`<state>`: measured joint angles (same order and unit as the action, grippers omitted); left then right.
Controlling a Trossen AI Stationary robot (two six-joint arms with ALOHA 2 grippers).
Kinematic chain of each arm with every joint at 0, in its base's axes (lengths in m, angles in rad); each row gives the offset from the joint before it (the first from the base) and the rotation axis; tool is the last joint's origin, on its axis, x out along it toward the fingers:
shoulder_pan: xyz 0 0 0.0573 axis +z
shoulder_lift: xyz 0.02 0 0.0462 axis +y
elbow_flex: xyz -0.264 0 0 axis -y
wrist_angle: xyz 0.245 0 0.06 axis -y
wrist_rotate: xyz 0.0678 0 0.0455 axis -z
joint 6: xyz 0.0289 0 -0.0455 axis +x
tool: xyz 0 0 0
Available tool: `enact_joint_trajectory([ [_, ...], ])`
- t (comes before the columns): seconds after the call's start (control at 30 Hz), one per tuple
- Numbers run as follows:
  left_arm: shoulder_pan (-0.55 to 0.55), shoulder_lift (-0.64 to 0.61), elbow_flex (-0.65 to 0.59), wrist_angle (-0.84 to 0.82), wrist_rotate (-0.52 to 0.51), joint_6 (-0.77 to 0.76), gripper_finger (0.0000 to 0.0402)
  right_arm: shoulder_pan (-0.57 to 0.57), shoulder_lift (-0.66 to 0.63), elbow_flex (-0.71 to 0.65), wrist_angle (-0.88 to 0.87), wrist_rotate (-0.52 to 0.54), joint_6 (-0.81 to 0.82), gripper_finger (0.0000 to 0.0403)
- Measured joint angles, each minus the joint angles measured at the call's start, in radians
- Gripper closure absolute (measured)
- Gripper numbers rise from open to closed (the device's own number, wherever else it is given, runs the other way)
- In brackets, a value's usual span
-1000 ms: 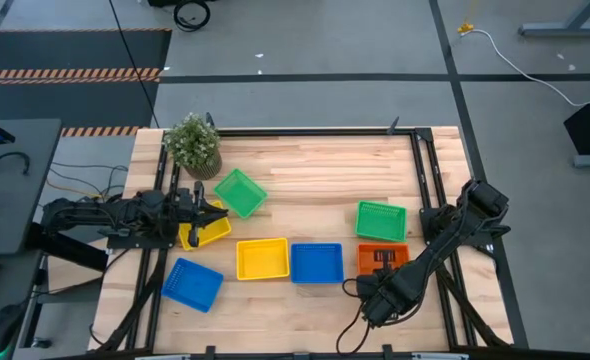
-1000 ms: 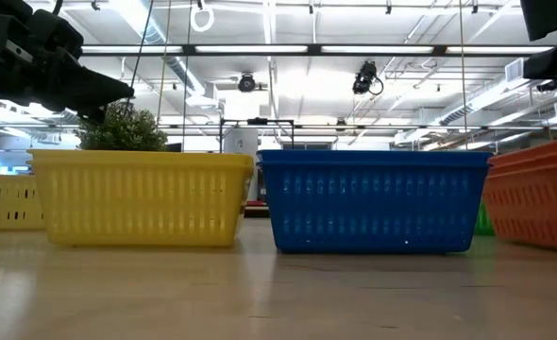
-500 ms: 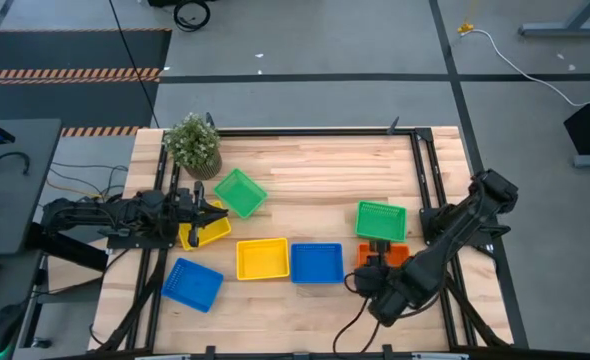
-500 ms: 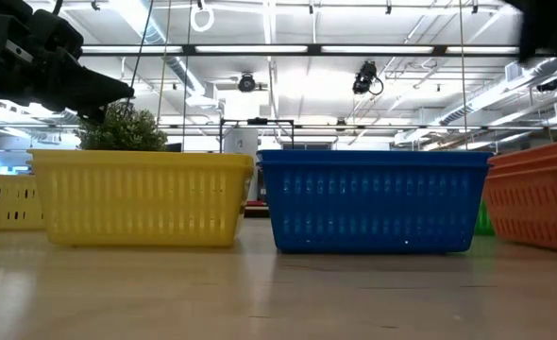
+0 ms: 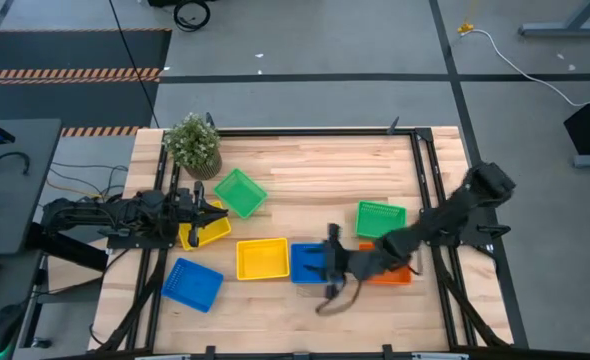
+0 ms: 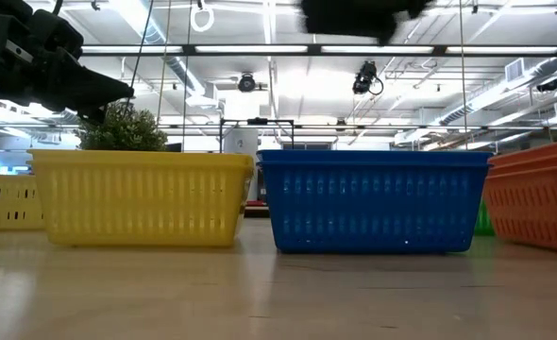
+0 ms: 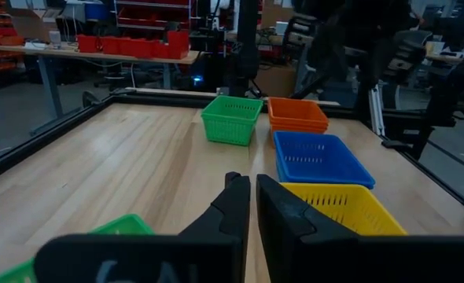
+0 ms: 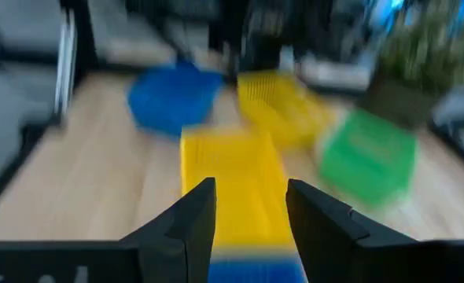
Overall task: Stack baskets by color
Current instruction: Stack the left green bin on top of the right green bins
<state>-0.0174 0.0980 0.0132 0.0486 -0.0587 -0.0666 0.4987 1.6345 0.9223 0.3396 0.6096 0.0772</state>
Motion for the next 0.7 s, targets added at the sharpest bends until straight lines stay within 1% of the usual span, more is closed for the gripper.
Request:
enact_joint_trajectory([
  [0.07,0.0,0.0,0.0,0.0,0.0,0.0,0.0366,-0.055,0.058,-0.016,0.24,-0.032,-0.096,0.0241],
  [0.13,0.0,0.0,0.0,0.0,0.0,0.0,0.0365,-0.104,0.12,-0.011,0.429,-0.035,-0.171,0.0242],
  [0.2,0.0,0.0,0.0,0.0,0.0,0.0,0.0366,-0.149,0.185,0.007,0.559,-0.036,-0.23,0.0243],
  [0.27,0.0,0.0,0.0,0.0,0.0,0.0,0.0369,-0.186,0.242,0.032,0.641,-0.035,-0.265,0.0242],
  [0.33,0.0,0.0,0.0,0.0,0.0,0.0,0.0373,-0.218,0.29,0.058,0.689,-0.035,-0.27,0.0242],
  [0.5,0.0,0.0,0.0,0.0,0.0,0.0,0.0376,-0.271,0.365,0.092,0.691,-0.035,-0.276,0.0243],
  [0.6,0.0,0.0,0.0,0.0,0.0,0.0,0.0372,-0.278,0.353,0.087,0.698,-0.028,-0.37,0.0243],
  [0.7,0.0,0.0,0.0,0.0,0.0,0.0,0.0368,-0.264,0.313,0.067,0.697,0.006,-0.485,0.0245],
])
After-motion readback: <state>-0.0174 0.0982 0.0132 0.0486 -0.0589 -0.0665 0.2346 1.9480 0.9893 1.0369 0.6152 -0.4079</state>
